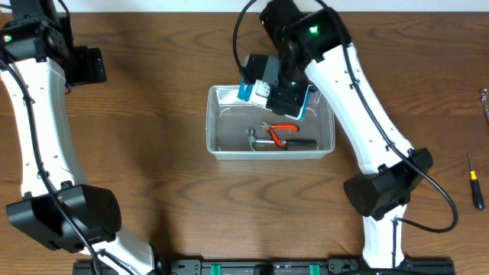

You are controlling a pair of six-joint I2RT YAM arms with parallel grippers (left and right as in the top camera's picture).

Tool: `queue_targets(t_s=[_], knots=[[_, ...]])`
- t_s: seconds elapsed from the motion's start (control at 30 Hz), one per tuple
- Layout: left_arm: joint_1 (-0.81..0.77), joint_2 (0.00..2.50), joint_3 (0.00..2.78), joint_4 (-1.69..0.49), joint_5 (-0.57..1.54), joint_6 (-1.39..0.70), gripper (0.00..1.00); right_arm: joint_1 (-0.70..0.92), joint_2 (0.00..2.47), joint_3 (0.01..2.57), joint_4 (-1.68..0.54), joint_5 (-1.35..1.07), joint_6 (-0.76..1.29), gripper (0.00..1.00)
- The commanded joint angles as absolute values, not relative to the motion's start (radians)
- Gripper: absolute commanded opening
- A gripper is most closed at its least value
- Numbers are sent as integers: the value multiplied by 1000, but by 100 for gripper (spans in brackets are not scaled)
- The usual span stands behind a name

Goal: Pack container
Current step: 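Carry the box with the right gripper and drop it into the container, then move the right gripper back right toward the chrome wrench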

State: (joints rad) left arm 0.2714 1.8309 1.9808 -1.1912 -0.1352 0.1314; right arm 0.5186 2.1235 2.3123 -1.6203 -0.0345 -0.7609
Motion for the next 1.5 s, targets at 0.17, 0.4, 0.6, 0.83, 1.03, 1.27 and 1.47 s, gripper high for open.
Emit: queue_targets(t_s=[0.17,0.4,0.6,0.83,1.03,1.27,1.47], knots=[[274,1827,1986,-1192,-143,136,98,525,2115,2171,-1575,-74,-839,84],[274,1827,1986,-1192,-143,136,98,524,2115,2065,-1505,-87,-849,82],[274,1827,1986,-1192,-143,136,98,524,2115,2055,-1418,-87,-757,86],[274,1827,1986,-1192,-143,136,98,514,2107,2123,-1344,-14,-493,99],[274,1827,1986,-1192,-143,136,98,451,2039,2236,-1472,157,-266,99],[274,1827,1986,-1192,-143,136,98,272,1879,2244,-1654,149,-141,99],[274,1827,1986,-1192,-143,136,98,99,1740,2234,-1699,73,-105,99]])
